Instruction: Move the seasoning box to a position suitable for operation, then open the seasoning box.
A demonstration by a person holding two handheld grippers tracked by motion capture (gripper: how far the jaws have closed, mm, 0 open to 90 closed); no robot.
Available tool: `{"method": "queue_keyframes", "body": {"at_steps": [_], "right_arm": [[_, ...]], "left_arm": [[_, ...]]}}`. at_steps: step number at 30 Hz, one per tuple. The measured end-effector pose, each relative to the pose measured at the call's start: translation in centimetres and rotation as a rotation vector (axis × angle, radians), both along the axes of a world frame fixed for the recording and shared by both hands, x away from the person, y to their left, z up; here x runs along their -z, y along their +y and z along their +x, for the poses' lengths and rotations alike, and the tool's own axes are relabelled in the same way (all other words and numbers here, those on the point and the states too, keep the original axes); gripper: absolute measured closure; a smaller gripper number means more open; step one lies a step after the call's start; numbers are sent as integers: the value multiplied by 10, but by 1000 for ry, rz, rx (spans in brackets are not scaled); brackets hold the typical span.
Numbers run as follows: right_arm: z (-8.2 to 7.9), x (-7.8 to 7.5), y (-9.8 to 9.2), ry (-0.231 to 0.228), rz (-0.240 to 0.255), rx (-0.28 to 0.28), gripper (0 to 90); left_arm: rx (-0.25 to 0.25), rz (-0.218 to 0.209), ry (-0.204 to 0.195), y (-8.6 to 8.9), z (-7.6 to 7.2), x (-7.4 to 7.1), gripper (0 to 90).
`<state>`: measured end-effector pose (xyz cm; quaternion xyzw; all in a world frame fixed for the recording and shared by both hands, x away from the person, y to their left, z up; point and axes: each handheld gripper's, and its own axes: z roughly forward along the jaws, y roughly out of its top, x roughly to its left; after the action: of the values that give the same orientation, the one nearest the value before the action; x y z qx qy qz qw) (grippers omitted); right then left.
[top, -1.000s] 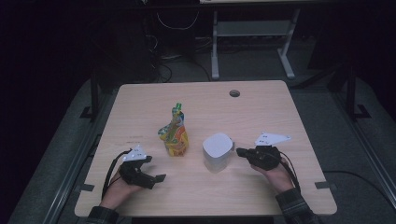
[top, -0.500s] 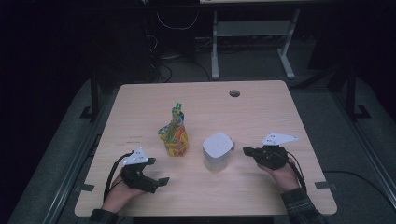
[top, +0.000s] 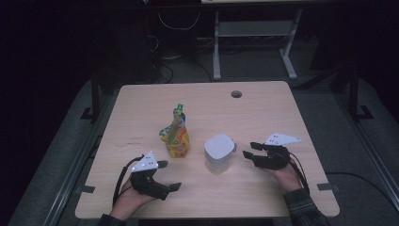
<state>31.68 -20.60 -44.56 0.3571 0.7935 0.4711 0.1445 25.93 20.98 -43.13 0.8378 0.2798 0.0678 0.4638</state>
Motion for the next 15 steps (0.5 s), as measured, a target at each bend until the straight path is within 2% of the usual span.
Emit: {"method": "queue_keyframes", "body": {"at_steps": [1, 2, 5, 10, 15], "right_arm": [[1, 1, -1, 1, 0, 6, 394], [1, 1, -1, 1, 0, 6, 394], [2, 5, -3, 7, -2, 30, 313], [3, 6, -3, 13, -7, 49, 259], [3, 7, -5, 5, -9, 64, 227]], "left_arm": [[12, 3, -4, -8, -1, -1, 40], [12, 3, -4, -8, -1, -1, 40], [25, -2, -11, -22, 0, -2, 40], [30, -2, -14, -35, 5, -2, 40], [49, 5, -43, -54, 14, -5, 40]]}}
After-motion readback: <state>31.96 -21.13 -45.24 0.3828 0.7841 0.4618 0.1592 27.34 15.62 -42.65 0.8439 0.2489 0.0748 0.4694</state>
